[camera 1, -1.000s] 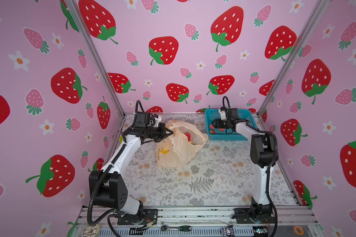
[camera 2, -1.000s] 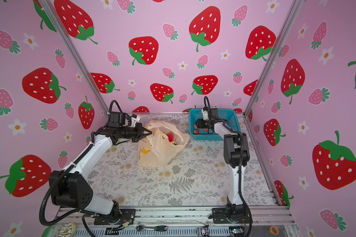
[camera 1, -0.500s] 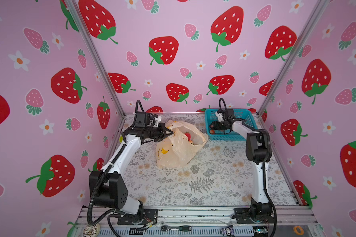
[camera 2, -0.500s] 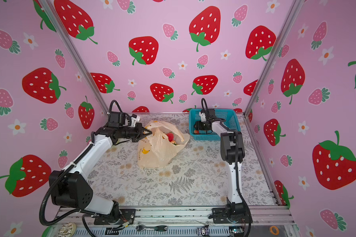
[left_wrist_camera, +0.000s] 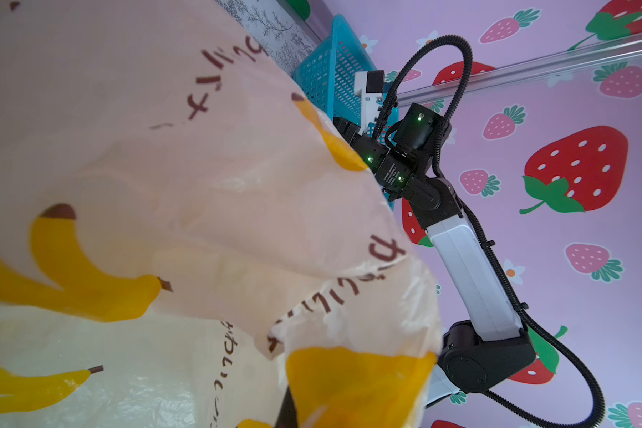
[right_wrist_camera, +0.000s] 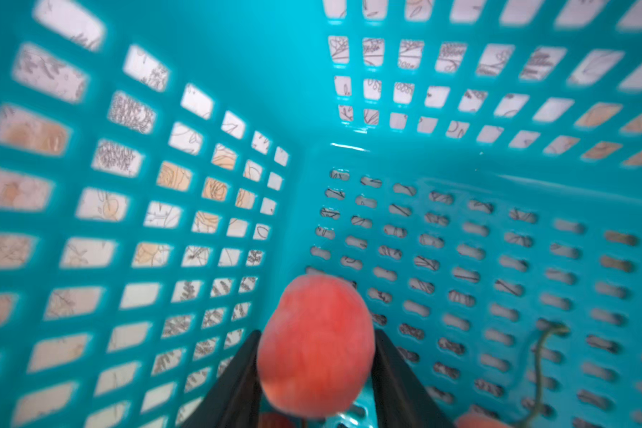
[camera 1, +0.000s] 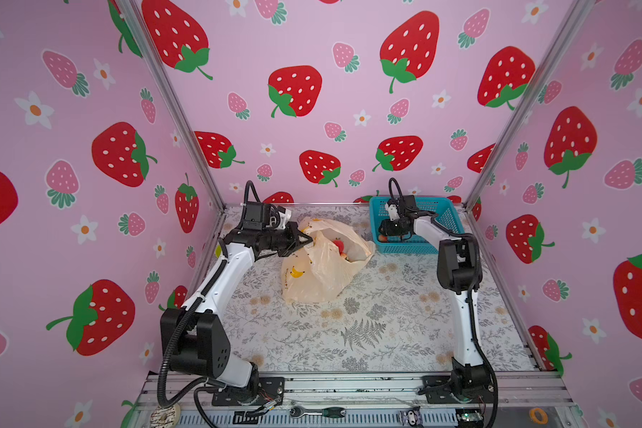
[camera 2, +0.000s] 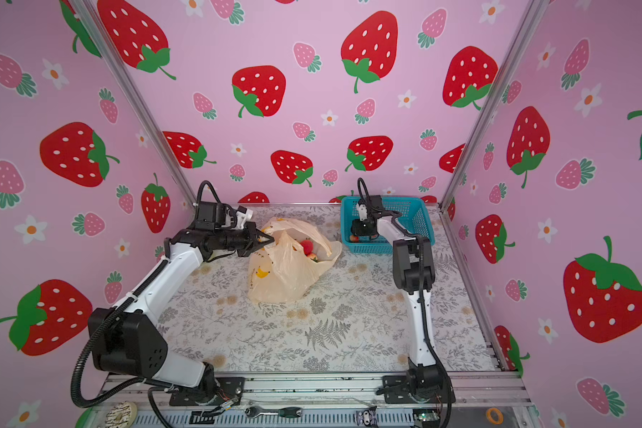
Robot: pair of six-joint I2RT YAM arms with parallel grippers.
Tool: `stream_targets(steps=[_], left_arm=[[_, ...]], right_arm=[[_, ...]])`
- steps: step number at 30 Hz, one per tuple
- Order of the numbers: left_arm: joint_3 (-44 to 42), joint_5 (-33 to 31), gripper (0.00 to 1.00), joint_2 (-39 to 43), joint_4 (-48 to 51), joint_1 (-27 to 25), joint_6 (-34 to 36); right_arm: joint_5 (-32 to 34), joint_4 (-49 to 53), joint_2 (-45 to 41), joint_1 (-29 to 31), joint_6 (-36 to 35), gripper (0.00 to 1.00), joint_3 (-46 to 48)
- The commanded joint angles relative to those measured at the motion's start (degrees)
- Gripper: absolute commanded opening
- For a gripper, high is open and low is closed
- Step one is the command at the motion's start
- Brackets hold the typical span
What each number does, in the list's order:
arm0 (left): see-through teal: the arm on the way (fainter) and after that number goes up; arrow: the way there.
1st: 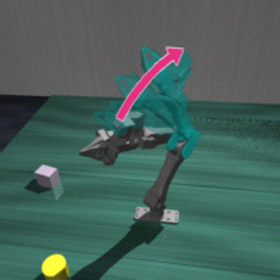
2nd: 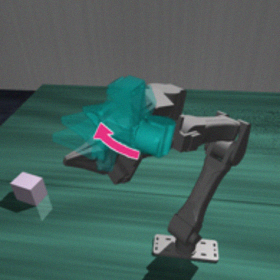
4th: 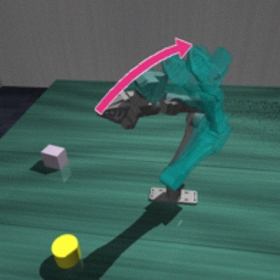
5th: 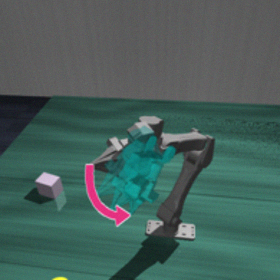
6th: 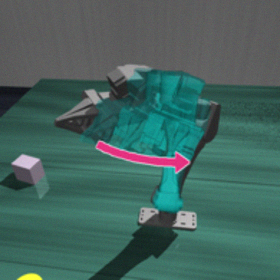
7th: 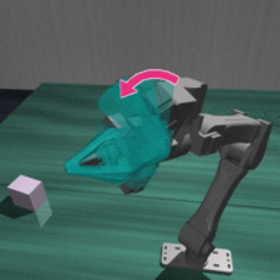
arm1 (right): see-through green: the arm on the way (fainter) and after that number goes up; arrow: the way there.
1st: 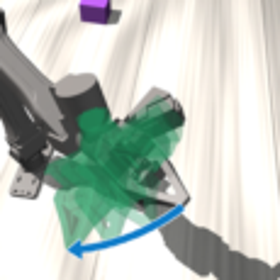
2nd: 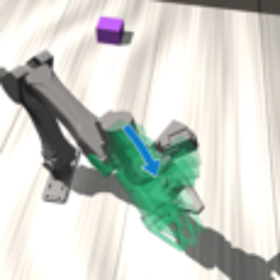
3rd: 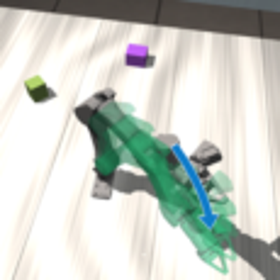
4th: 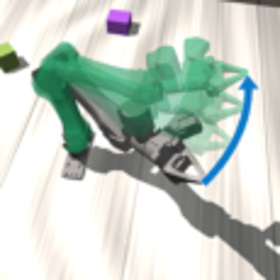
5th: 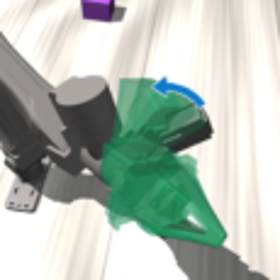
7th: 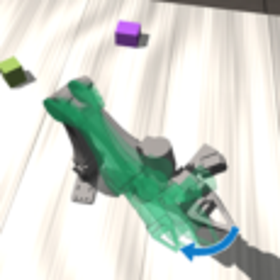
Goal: Place the fake fruits into the plastic bag and tie a complex knot
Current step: 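Grasp a small red peach in the basket with the right gripper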
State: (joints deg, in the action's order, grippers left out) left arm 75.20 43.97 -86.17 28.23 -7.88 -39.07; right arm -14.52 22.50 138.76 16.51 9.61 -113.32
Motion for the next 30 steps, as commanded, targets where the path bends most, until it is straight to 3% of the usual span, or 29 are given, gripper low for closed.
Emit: stream_targets(steps=[1, 6, 17, 27, 30], left_arm=[[-0.14, 0.48, 0.00, 0.74, -0.40, -0.09, -0.04], [-0.07, 0.60, 0.00, 0.89, -0.39, -0.12, -0.04], [-0.14, 0.77, 0.00, 0.95, -0.37, -0.08, -0.14], [-0.14, 0.68, 0.00, 1.12, -0.51, -0.15, -0.22], [-0.19, 0.62, 0.00, 1.22, -0.66, -0.13, -0.38]], right_arm=[[0.21, 1.51, -0.26, 0.36, -0.73, 0.42, -1.73], [-1.39, -3.19, -6.59, 0.12, 0.21, 0.35, 1.68], [-9.72, -30.70, -34.05, -0.43, 6.74, 0.31, 33.73], [-15.94, -34.84, -50.98, 1.40, 8.75, 0.31, 52.60], [-14.41, -35.97, -55.40, 3.80, 8.66, 0.31, 59.95]])
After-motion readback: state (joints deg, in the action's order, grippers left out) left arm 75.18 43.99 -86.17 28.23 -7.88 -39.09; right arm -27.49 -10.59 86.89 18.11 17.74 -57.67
